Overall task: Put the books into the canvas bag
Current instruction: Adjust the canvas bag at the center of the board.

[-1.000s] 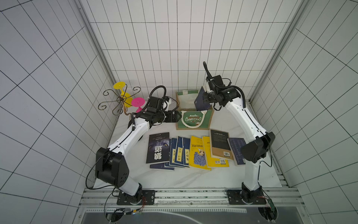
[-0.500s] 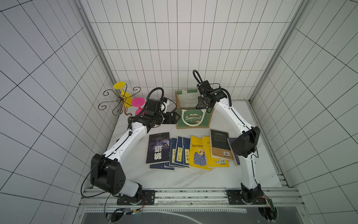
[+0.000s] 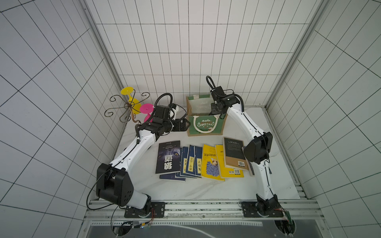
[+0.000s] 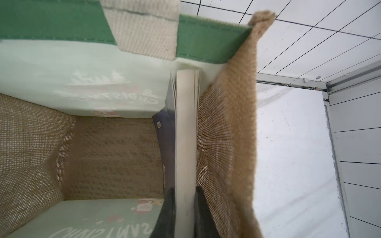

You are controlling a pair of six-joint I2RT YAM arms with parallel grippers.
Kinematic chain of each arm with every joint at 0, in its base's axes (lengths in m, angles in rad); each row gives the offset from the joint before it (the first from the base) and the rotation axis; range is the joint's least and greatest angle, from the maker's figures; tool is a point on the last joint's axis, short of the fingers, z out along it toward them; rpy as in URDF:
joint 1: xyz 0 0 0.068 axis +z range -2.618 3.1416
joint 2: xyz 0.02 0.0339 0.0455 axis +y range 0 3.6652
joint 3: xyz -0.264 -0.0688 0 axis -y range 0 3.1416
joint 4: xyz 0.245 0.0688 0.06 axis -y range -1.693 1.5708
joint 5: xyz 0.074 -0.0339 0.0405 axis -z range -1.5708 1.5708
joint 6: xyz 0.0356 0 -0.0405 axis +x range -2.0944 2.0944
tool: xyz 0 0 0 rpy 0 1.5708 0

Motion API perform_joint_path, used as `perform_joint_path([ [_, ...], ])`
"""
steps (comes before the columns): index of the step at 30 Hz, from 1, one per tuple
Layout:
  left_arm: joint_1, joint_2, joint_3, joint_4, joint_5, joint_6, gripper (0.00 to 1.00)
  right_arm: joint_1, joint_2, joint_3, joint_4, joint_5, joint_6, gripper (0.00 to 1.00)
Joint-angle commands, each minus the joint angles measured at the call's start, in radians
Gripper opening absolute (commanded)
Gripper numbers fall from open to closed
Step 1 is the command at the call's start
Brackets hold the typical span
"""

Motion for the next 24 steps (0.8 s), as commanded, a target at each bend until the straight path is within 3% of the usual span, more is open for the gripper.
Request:
perform_joint_path([
  [1,0.006,-0.016,-0.014,0.024,0.012,-0.008,0.97,-0.009,0.035,0.083,0.012,-0.016,-0.005,0.13],
  [9,0.006,-0.02,-0.02,0.024,0.013,-0.008,0.97,-0.008,0.009,0.086,0.06,-0.025,-0.07,0.41],
  [24,0.006,-0.033,-0.04,0.022,0.01,-0.017,0.97,-0.007,-0.069,0.129,0.128,-0.028,-0.182,0.6],
])
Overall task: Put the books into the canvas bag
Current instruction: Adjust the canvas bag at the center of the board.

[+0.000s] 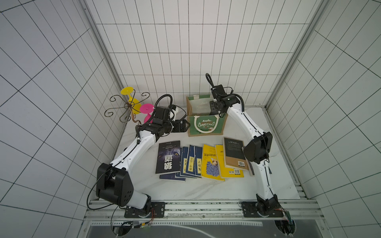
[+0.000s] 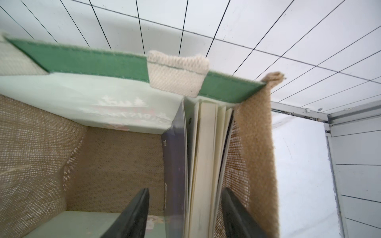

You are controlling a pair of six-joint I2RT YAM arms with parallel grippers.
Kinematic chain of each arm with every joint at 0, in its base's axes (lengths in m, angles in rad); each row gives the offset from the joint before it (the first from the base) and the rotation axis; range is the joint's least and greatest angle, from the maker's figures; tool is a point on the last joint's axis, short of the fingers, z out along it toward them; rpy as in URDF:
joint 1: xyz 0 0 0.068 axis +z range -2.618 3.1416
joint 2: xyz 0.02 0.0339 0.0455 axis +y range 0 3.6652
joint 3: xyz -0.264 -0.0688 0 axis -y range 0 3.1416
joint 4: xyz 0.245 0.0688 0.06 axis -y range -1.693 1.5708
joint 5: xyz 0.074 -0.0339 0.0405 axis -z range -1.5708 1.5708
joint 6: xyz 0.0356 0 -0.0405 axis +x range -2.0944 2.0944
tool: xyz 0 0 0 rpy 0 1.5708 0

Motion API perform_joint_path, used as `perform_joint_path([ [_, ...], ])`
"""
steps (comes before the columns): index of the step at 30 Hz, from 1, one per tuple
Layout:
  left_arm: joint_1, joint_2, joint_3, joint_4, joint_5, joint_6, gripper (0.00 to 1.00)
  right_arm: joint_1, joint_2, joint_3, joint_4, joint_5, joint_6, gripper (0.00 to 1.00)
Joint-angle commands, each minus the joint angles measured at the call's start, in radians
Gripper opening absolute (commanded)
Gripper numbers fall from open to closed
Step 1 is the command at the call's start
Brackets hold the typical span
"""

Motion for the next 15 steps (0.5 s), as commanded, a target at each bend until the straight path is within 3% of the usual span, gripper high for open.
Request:
perform_joint_path([
  [1,0.003,-0.029,-0.011,0.009,0.006,-0.009,0.97,-0.005,-0.081,0.107,0.036,0.002,-0.05,0.61],
  [11,0.002,-0.104,-0.079,0.008,0.007,0.01,0.97,-0.014,-0.242,0.034,0.067,-0.106,-0.087,0.81],
  [13,-0.009,-0.133,-0.115,0.012,0.028,0.019,0.97,-0.024,-0.295,-0.034,0.067,-0.158,-0.067,0.97],
  [15,-0.046,-0.171,-0.149,0.01,0.029,0.041,0.97,-0.034,-0.352,-0.121,0.068,-0.198,-0.046,0.98],
])
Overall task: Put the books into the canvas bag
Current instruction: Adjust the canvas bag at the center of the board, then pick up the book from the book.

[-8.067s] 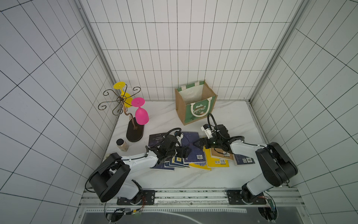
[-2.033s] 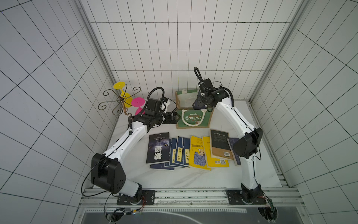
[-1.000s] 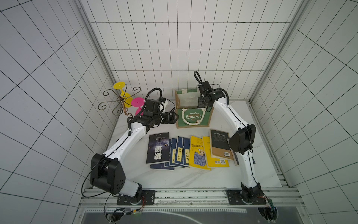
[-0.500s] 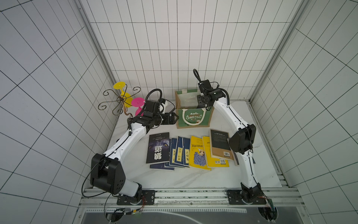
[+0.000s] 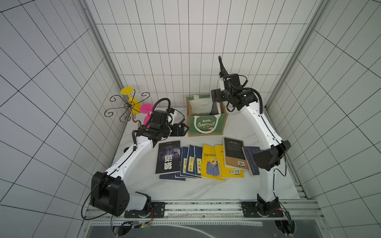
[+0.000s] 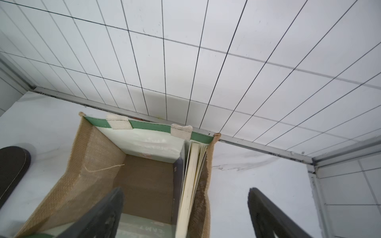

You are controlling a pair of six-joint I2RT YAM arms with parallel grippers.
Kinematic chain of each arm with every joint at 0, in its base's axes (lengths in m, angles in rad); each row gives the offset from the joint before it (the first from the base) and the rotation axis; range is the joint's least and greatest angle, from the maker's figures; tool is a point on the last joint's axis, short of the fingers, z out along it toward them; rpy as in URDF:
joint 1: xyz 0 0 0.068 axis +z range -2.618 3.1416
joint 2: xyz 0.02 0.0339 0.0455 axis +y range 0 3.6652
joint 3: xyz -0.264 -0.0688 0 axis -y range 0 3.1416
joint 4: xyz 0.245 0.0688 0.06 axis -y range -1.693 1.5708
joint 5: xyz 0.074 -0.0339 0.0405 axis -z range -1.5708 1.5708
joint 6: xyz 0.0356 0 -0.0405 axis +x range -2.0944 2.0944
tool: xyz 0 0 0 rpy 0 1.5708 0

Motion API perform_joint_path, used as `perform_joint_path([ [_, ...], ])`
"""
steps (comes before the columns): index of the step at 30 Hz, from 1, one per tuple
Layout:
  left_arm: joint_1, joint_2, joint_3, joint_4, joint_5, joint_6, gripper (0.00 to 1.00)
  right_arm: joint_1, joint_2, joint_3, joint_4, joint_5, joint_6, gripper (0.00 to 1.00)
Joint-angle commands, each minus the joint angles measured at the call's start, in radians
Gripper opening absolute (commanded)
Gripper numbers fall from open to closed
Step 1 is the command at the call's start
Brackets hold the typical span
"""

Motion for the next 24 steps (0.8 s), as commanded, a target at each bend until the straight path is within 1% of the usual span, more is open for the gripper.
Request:
perform_joint_path([
  [1,-0.058,-0.069,-0.049,0.008,0.015,0.042,0.97,-0.027,-0.111,-0.134,0.006,-0.088,0.025,0.98],
  [4,-0.146,-0.131,-0.093,0.003,-0.007,0.04,0.97,-0.039,-0.21,-0.294,0.022,-0.104,0.066,0.98],
  [7,-0.258,-0.177,-0.148,0.02,-0.032,0.01,0.97,-0.045,-0.341,-0.527,0.089,-0.116,0.105,0.98],
  [9,-0.342,-0.191,-0.186,0.047,-0.045,-0.018,0.97,-0.057,-0.448,-0.703,0.149,-0.105,0.143,0.98],
  [12,-0.446,-0.197,-0.232,0.103,-0.063,-0.074,0.98,-0.091,-0.598,-0.949,0.226,-0.126,0.204,0.98],
  [15,-0.534,-0.197,-0.268,0.177,-0.087,-0.125,0.97,-0.12,-0.727,-1.157,0.271,-0.123,0.259,0.99],
  [18,-0.599,-0.172,-0.298,0.249,-0.098,-0.161,0.98,-0.143,-0.832,-1.347,0.293,-0.103,0.319,0.98],
  [21,-0.645,-0.122,-0.309,0.304,-0.094,-0.182,0.97,-0.175,-0.902,-1.496,0.303,-0.1,0.39,0.98],
  [24,-0.666,-0.048,-0.304,0.373,-0.056,-0.215,0.97,-0.217,-0.949,-1.628,0.353,-0.177,0.425,0.99],
])
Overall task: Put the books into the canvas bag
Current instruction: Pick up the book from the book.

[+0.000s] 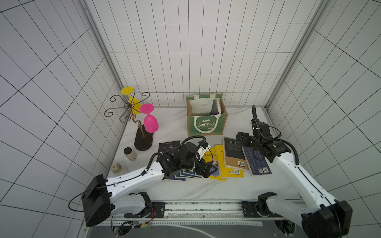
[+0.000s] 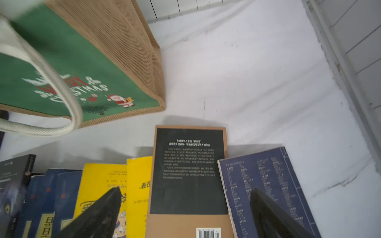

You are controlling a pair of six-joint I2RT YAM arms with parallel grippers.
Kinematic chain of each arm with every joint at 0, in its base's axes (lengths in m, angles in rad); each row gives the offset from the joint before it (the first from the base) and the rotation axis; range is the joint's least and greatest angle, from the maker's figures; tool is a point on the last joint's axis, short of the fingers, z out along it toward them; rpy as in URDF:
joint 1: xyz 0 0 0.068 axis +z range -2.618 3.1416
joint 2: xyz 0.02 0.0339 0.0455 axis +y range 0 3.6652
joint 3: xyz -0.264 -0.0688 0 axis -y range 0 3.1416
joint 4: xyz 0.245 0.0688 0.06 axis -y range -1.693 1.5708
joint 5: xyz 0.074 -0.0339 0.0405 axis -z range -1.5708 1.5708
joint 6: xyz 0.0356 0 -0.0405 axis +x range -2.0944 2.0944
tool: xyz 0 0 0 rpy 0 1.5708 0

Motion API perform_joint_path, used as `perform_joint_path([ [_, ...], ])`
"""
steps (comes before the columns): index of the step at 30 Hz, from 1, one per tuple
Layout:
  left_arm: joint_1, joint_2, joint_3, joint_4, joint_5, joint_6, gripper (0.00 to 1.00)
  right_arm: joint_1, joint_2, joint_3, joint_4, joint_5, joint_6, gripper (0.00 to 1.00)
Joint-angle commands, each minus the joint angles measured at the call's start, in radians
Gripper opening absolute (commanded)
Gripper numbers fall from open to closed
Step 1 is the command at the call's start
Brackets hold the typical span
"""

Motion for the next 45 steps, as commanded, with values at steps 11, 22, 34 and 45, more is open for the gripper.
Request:
perform_joint_path([
  [11,-0.053,0.342,0.133,0.306,0.065,-0.138,0.98,-0.207,0.028,-0.271,0.2,-0.131,0.177,0.98],
  [22,-0.053,0.569,0.241,0.343,0.043,-0.211,0.97,-0.307,0.136,-0.398,0.356,-0.251,0.245,0.98],
  [34,-0.048,0.638,0.196,0.443,0.066,-0.288,0.97,-0.304,0.271,-0.472,0.511,-0.445,0.258,0.98],
  [45,-0.045,0.69,0.197,0.549,0.108,-0.337,0.97,-0.304,0.273,-0.485,0.531,-0.477,0.243,0.98],
])
